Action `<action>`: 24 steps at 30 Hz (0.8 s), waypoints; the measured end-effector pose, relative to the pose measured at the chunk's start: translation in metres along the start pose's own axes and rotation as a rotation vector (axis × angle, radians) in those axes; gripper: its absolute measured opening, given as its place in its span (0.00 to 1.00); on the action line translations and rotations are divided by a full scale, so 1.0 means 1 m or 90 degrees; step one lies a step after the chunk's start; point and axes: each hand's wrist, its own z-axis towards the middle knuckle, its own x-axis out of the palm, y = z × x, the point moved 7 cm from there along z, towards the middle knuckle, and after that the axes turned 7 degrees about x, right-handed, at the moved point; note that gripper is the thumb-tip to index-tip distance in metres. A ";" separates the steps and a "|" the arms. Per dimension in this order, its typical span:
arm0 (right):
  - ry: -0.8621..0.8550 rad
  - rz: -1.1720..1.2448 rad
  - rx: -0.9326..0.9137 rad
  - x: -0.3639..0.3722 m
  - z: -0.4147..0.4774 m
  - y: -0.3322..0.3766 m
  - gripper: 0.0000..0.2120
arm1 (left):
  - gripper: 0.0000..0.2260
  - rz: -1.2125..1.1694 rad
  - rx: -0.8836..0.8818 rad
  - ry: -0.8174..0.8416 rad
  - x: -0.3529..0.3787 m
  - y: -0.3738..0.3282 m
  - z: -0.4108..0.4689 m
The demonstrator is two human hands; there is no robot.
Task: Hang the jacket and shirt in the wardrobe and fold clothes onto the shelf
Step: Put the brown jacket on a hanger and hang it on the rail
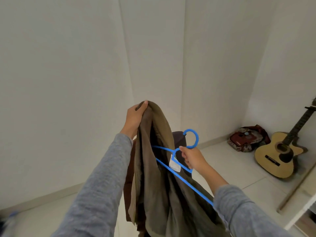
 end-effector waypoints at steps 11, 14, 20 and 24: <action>-0.134 0.016 -0.114 0.018 -0.003 0.052 0.17 | 0.14 0.074 0.031 0.240 0.003 -0.079 -0.031; -0.130 0.101 -0.123 0.012 -0.002 0.058 0.14 | 0.10 0.215 -0.087 0.443 0.010 -0.062 -0.056; -0.132 0.135 -0.163 0.011 -0.010 0.057 0.18 | 0.04 0.489 -0.335 0.793 0.030 -0.007 -0.104; -0.107 0.135 -0.173 0.006 -0.014 0.052 0.18 | 0.14 0.670 -0.125 0.614 0.029 0.004 -0.069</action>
